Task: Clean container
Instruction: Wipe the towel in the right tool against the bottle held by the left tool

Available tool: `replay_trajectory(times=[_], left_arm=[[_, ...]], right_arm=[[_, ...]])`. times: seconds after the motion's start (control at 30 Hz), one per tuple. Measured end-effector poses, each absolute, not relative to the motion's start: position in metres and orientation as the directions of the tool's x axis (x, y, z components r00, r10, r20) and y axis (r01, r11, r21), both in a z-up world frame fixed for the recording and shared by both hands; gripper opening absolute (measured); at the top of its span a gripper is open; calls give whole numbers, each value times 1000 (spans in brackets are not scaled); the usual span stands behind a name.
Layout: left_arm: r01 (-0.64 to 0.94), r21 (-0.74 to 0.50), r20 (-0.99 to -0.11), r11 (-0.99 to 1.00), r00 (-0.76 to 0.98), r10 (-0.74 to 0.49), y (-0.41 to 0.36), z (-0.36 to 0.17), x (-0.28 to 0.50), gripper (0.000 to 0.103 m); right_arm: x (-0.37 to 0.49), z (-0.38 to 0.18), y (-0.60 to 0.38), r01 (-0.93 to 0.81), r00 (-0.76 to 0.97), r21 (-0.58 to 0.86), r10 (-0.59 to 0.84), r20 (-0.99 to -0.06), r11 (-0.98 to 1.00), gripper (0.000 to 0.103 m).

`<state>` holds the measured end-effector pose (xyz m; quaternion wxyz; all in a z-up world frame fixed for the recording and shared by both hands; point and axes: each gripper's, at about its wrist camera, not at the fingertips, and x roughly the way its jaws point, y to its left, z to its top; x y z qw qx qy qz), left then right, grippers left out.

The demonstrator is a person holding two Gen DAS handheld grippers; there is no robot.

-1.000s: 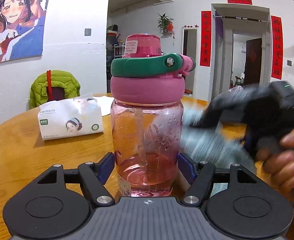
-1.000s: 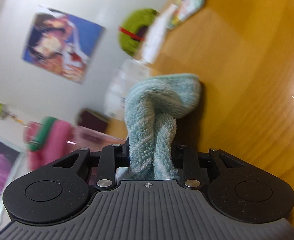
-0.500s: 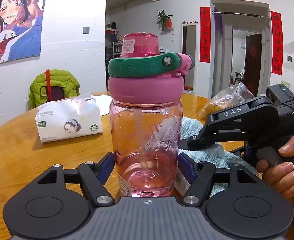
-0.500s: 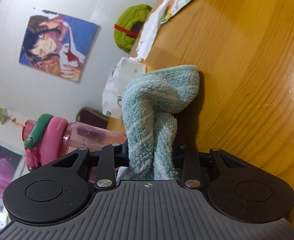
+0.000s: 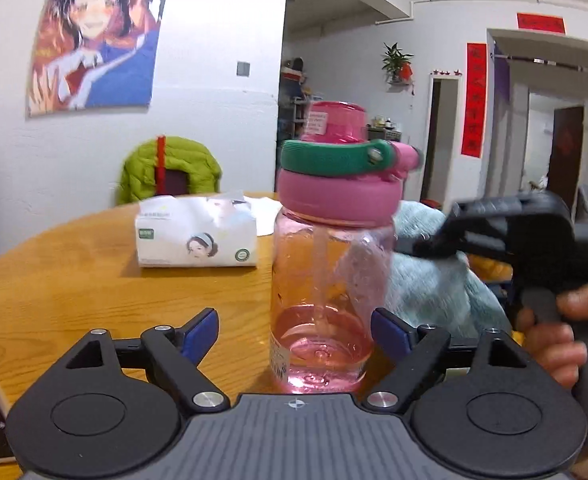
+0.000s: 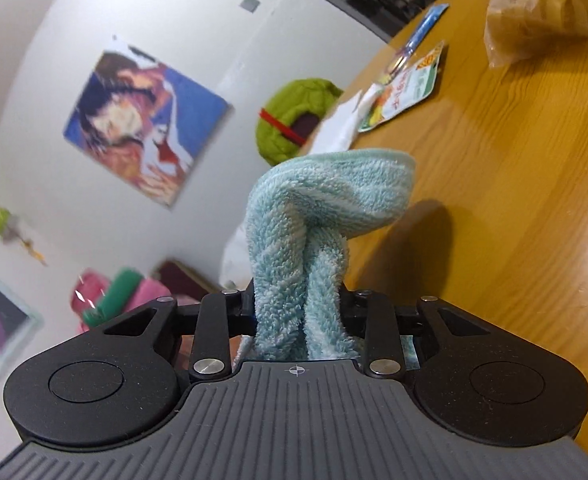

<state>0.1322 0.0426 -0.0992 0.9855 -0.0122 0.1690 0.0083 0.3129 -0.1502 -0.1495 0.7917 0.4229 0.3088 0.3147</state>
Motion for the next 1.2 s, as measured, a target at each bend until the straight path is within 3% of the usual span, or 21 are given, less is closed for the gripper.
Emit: replay_trajectory(times=[0.3, 0.43, 0.6, 0.7, 0.73, 0.8, 0.93, 0.97, 1.17, 1.2], left_arm=[[107, 9, -320, 994, 942, -98, 41, -104, 143, 80], [140, -72, -322, 988, 934, -156, 60, -103, 148, 81], [104, -87, -313, 991, 941, -126, 64, -103, 142, 83], [115, -86, -316, 990, 939, -137, 64, -103, 141, 78], [126, -81, -320, 989, 936, -145, 63, -104, 141, 68], [138, -58, -322, 989, 935, -150, 59, -105, 141, 67], [137, -47, -325, 990, 935, -144, 59, -106, 143, 66], [137, -48, -325, 989, 935, -145, 59, -106, 143, 66], [134, -34, -324, 990, 936, -138, 58, -107, 143, 66], [131, -31, -325, 991, 936, -133, 57, -107, 143, 66]], right_arm=[[326, -164, -131, -188, 469, 932, 862, -191, 309, 34], [315, -165, -128, -187, 443, 928, 870, -214, 324, 34], [312, -164, -129, -176, 484, 891, 825, -291, 418, 34], [310, -160, -141, -175, 538, 884, 794, -283, 433, 33], [308, -160, -146, -181, 552, 892, 793, -257, 415, 33], [308, -160, -155, -206, 556, 929, 818, -147, 306, 33], [313, -168, -158, -248, 441, 960, 866, 234, -133, 33], [314, -168, -154, -248, 420, 957, 874, 245, -149, 33], [322, -187, -128, -75, 405, 942, 873, -270, 326, 34], [323, -188, -126, -69, 402, 913, 849, -343, 402, 30]])
